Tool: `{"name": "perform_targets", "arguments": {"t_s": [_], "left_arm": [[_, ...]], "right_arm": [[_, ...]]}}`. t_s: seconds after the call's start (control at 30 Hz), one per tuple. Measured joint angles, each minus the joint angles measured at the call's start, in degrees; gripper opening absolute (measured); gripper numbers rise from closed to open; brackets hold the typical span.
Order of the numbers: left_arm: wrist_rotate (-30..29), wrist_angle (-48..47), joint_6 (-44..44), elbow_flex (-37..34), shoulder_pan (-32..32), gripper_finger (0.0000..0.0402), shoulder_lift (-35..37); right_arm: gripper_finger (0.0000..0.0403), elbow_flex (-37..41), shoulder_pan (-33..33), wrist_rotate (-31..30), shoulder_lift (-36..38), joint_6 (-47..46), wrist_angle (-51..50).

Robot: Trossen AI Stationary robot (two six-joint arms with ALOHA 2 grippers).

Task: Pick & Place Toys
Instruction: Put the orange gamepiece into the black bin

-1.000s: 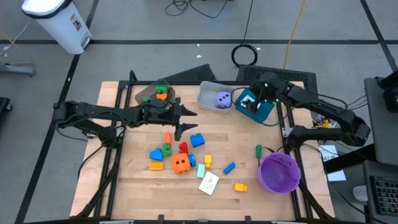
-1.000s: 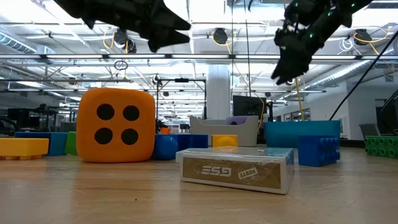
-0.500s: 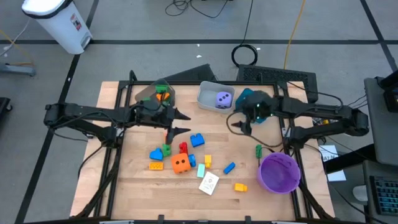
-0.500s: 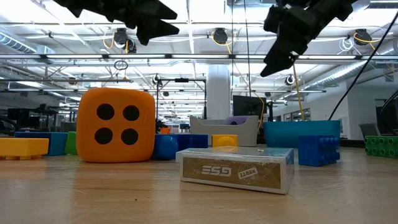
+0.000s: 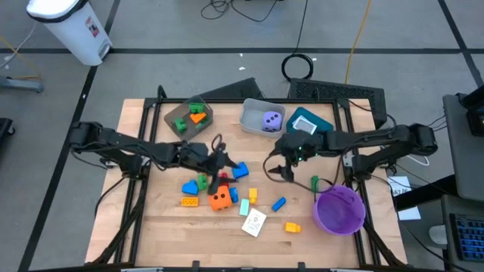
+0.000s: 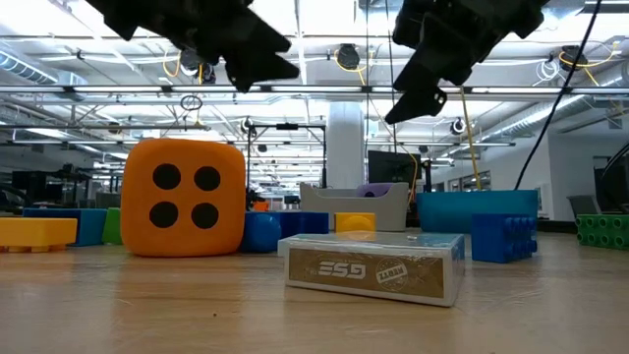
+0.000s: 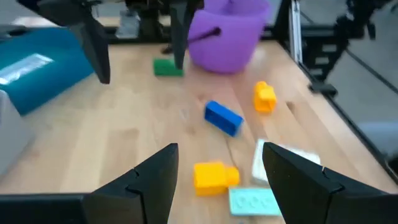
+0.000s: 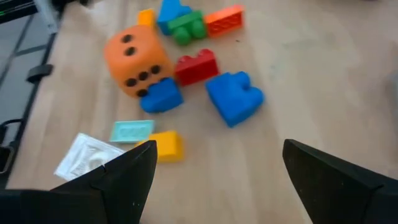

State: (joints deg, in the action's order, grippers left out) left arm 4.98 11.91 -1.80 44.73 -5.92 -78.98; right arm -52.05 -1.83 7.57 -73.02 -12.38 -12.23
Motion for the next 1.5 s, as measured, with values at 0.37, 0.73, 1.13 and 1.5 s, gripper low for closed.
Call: {"name": "perform_targets", "arguments": {"t_s": [0.37,0.73,1.13,1.5], "left_arm": [[-7.1,-24.1,-11.3,0.0,-6.5,0.0241,3.9],[-18.8,-42.5,-38.8,0.0,-4.3,0.0241,6.2],[-17.5,-46.3,-63.7,0.0,5.3,0.0241,2.7],[-14.4,-45.0,-65.3,0.0,5.6,0.0241,-5.5]], "right_arm": [[0.0334,0.0,9.7,-1.4,-9.6,0.0,12.4],[0.0334,0.0,12.8,-13.8,-19.9,-2.6,18.8],[0.0334,0.0,12.9,-13.4,-23.6,-2.8,22.4],[0.0334,0.0,13.3,-13.3,-23.4,-1.5,22.3]]}}
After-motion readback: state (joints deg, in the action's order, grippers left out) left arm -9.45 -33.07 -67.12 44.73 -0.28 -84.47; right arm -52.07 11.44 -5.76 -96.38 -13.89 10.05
